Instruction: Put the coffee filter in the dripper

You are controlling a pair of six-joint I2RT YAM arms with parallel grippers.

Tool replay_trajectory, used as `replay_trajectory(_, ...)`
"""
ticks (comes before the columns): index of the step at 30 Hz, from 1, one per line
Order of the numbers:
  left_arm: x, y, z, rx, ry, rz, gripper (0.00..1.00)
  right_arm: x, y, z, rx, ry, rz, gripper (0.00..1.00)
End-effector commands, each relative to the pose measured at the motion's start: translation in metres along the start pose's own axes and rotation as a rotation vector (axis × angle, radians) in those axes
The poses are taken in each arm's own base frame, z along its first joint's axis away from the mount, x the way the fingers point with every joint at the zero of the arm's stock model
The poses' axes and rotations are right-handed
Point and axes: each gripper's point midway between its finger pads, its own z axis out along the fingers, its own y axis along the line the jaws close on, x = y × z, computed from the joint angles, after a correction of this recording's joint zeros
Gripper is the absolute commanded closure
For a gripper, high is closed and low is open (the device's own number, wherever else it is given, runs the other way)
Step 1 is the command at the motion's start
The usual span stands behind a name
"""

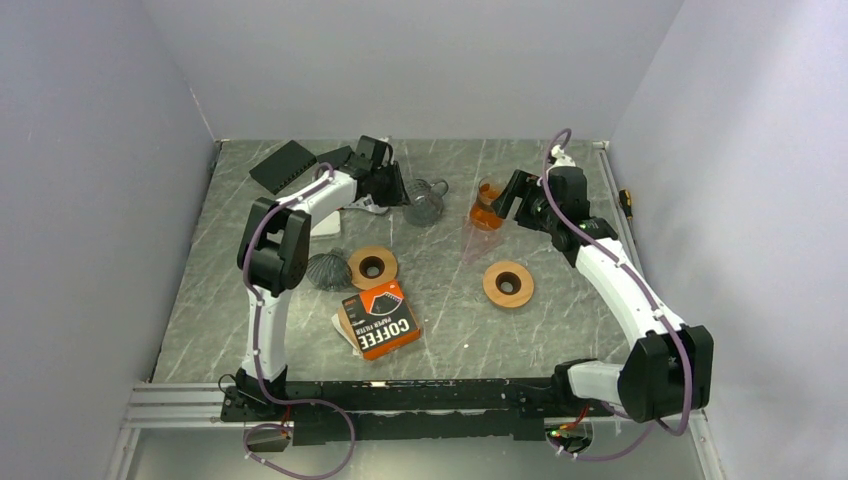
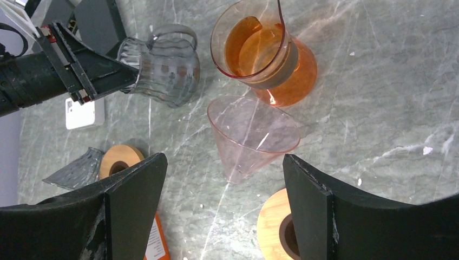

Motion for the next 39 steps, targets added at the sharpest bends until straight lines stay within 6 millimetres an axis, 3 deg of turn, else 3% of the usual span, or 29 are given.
replay_trajectory(1, 0.009, -0.021, -0.022, 0.031, 0.028, 0.027, 0.70, -0.019, 0.008, -0.004, -0.014, -0.026, -0.038, 0.17)
replay_trajectory(16, 0.057, -0.035, -0.050, -0.026, 0.085, 0.067, 0.77, -0.003, -0.003, -0.001, 0.007, 0.026, -0.023, 0.17)
replay_trajectory(28, 0.082, -0.054, -0.067, -0.152, 0.058, 0.194, 0.72, 0.015, -0.014, -0.003, 0.034, 0.076, -0.018, 0.17)
replay_trajectory(33, 0.090, -0.066, -0.068, -0.134, 0.064, 0.259, 0.64, 0.014, -0.017, -0.004, 0.047, 0.069, -0.022, 0.17)
replay_trajectory(39, 0.081, -0.082, -0.088, -0.089, -0.009, 0.298, 0.41, 0.013, -0.015, -0.006, 0.041, 0.068, -0.024, 0.17)
